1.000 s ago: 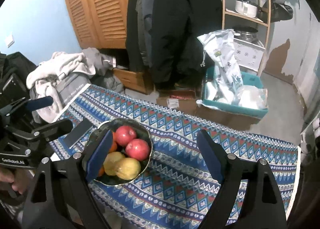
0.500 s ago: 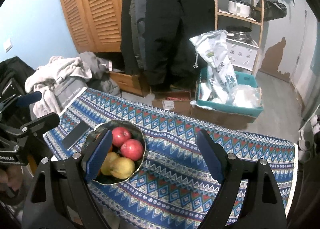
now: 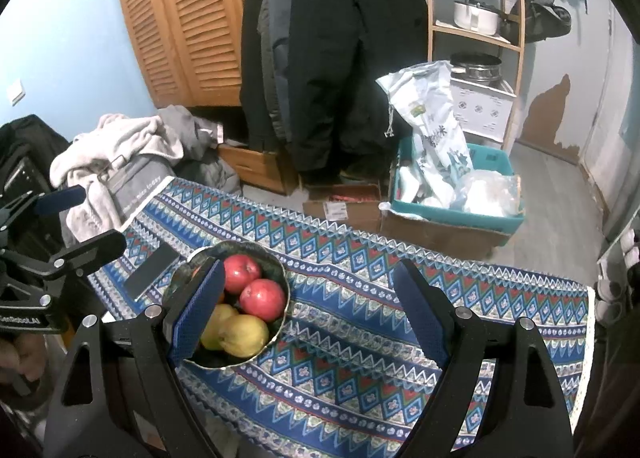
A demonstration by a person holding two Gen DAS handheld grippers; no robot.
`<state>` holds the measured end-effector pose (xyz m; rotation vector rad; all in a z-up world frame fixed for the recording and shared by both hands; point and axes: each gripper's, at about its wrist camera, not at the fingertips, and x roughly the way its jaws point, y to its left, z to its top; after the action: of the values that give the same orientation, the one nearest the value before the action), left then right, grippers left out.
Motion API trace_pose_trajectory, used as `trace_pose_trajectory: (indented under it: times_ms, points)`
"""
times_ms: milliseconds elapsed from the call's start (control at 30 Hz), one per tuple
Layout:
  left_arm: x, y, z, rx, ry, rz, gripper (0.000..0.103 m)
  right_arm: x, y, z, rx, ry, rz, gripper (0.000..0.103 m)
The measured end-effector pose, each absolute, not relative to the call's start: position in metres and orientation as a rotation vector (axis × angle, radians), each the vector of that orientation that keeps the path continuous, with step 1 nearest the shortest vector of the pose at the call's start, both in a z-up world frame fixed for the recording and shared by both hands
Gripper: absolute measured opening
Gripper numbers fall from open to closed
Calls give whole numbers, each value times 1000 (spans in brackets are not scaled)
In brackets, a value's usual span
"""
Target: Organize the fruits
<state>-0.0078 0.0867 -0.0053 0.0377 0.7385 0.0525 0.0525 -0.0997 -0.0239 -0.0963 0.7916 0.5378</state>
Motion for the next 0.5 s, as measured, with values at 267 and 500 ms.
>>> trace_pose_trajectory:
  times_ms: [267, 500]
  points:
    - [-8, 84, -6, 39, 748, 52, 102, 52, -99, -25, -101, 796, 537, 85]
    - [-8, 85, -8, 38, 760, 59, 102, 52, -100, -25, -101, 796, 536, 85]
